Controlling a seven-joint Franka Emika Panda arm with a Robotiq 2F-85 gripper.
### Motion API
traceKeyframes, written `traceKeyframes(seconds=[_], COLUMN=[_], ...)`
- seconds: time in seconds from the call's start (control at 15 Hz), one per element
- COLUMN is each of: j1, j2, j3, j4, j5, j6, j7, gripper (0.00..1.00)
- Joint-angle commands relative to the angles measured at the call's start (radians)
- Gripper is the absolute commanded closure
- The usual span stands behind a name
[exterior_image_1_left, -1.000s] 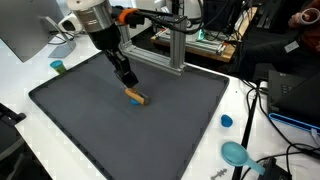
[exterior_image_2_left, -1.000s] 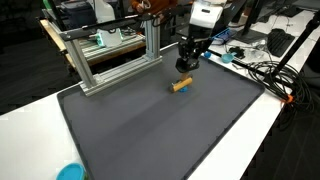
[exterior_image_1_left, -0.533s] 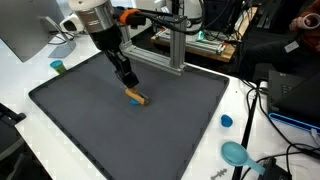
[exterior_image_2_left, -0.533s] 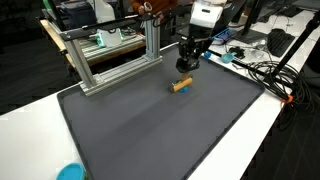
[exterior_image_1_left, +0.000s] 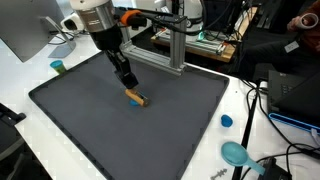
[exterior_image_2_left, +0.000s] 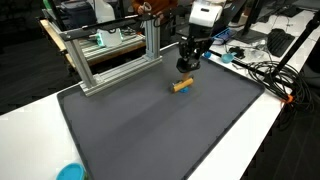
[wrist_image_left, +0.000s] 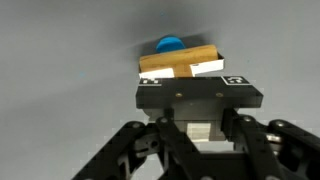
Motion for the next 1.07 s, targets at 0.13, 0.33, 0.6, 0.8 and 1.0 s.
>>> traceKeyframes(seconds=[0.13, 0.33, 0.6, 0.8, 1.0], j1=[0.014, 0.012, 0.011, 0.016, 0.017], j2=[0.027, 0.020, 0.013, 0.016, 0.041], j3=[-0.013, -0.016, -0.025, -0.034, -0.040], j4=[-0.040, -0.048, -0.043, -0.039, -0.034], j5=[0.012, 0.021, 0.026, 0.018, 0.023], j6=[0.160, 0.189, 0.214, 0.246, 0.320], j7=[0.058, 0.091, 0.144, 0.175, 0.173], gripper=[0.78, 0.78, 0.78, 0.78, 0.78])
